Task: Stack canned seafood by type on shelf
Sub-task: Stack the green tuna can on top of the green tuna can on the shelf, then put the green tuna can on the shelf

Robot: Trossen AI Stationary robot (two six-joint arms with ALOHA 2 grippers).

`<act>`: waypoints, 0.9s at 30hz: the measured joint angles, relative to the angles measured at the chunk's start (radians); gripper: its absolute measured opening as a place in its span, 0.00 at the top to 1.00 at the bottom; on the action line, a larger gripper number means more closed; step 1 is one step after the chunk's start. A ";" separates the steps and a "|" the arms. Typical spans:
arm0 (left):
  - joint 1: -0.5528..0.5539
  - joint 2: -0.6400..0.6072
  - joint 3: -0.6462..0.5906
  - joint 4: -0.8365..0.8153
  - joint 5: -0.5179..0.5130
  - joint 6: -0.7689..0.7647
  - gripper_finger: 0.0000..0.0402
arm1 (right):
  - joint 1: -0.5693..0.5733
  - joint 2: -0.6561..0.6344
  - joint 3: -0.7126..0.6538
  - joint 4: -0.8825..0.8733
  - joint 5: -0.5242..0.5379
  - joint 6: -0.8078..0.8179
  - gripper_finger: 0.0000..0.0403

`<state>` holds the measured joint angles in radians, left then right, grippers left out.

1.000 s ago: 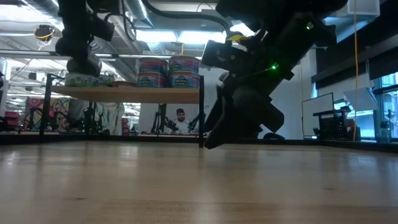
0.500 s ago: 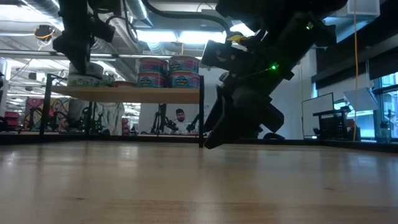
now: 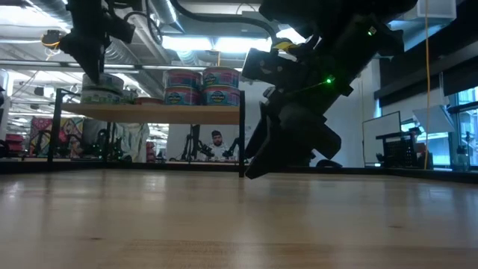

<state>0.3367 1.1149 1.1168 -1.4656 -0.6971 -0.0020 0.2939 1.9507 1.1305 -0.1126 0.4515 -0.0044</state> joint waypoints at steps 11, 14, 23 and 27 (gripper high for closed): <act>0.000 0.000 0.001 -0.052 -0.053 -0.021 0.34 | 0.000 0.000 0.000 0.007 0.000 0.000 0.27; -0.005 0.000 0.001 -0.075 -0.043 -0.030 0.34 | 0.000 0.000 0.000 0.007 0.000 0.000 0.27; -0.121 -0.006 0.106 -0.004 0.043 -0.112 0.34 | 0.000 0.000 0.000 0.007 -0.001 -0.001 0.27; -0.226 -0.041 0.116 0.147 0.116 -0.146 0.34 | 0.000 -0.001 0.000 0.004 -0.010 -0.001 0.27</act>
<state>0.1104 1.0734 1.2328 -1.3188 -0.5815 -0.1477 0.2939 1.9494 1.1309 -0.1082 0.4412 -0.0051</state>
